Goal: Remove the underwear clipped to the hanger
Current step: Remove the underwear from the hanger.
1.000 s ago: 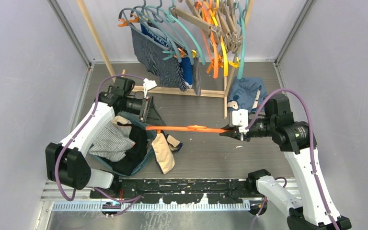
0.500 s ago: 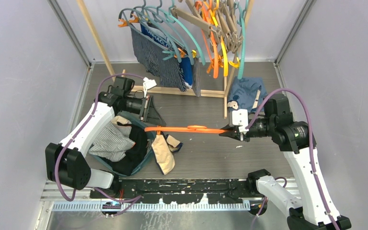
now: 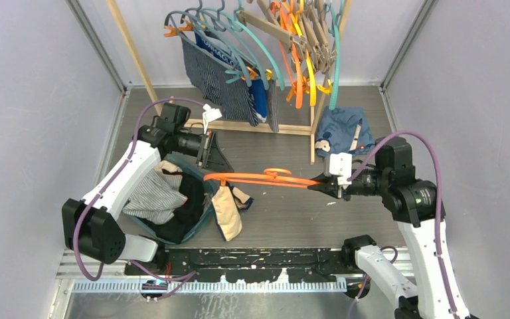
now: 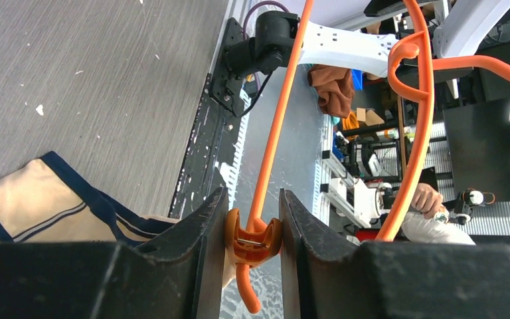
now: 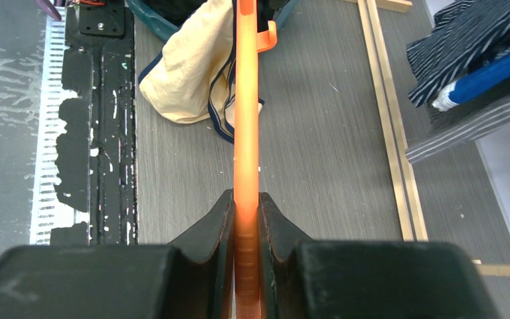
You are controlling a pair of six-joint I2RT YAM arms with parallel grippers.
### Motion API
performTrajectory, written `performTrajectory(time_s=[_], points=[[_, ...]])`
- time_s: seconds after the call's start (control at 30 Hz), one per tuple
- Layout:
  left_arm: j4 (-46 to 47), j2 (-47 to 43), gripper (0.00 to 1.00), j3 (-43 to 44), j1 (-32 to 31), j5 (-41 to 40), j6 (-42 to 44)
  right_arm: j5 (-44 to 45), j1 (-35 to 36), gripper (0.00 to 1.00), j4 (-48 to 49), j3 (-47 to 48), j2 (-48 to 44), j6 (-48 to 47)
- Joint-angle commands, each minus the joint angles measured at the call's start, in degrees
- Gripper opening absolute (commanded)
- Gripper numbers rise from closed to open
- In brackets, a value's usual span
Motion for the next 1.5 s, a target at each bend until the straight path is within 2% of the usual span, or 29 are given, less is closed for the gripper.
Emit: performTrajectory(time_s=[0.0, 0.2, 0.3, 0.63, 0.8, 0.9, 1.1, 1.37, 1.47], points=[[1.7, -1.5, 0.02, 3.2, -0.9, 2.0, 0.3, -1.1, -2.4, 0.01, 5.7, 0.2, -2.2, 4.0], [1.8, -2.3, 0.0, 3.3, -0.9, 2.3, 0.3, -1.1, -3.5, 0.01, 6.8, -0.3, -2.1, 6.1], [1.7, -2.3, 0.04, 3.7, -0.9, 2.3, -0.1, -2.1, -3.6, 0.01, 6.8, 0.5, -1.6, 6.0], [2.2, -2.4, 0.39, 4.1, -1.3, 1.9, -0.5, -2.6, -3.7, 0.01, 6.5, 1.4, -0.9, 6.4], [2.6, -2.5, 0.49, 4.2, -1.3, 1.7, -0.6, -3.0, -3.8, 0.01, 6.1, 1.4, -0.9, 6.2], [2.7, -2.6, 0.51, 3.9, -1.3, 1.5, -0.4, -3.1, -3.7, 0.01, 6.1, 1.4, -0.8, 6.2], [2.1, -3.6, 0.48, 2.7, -1.2, 0.5, 1.9, -3.0, -3.8, 0.01, 5.8, 1.5, -0.9, 6.1], [3.1, -4.4, 0.25, 2.4, -1.2, -0.9, 2.2, -3.3, -3.7, 0.01, 5.9, 1.0, -1.0, 5.9], [3.3, -4.8, 0.19, 1.7, -1.3, -1.6, 2.8, -3.2, -3.8, 0.01, 5.9, 0.9, -1.0, 5.9]])
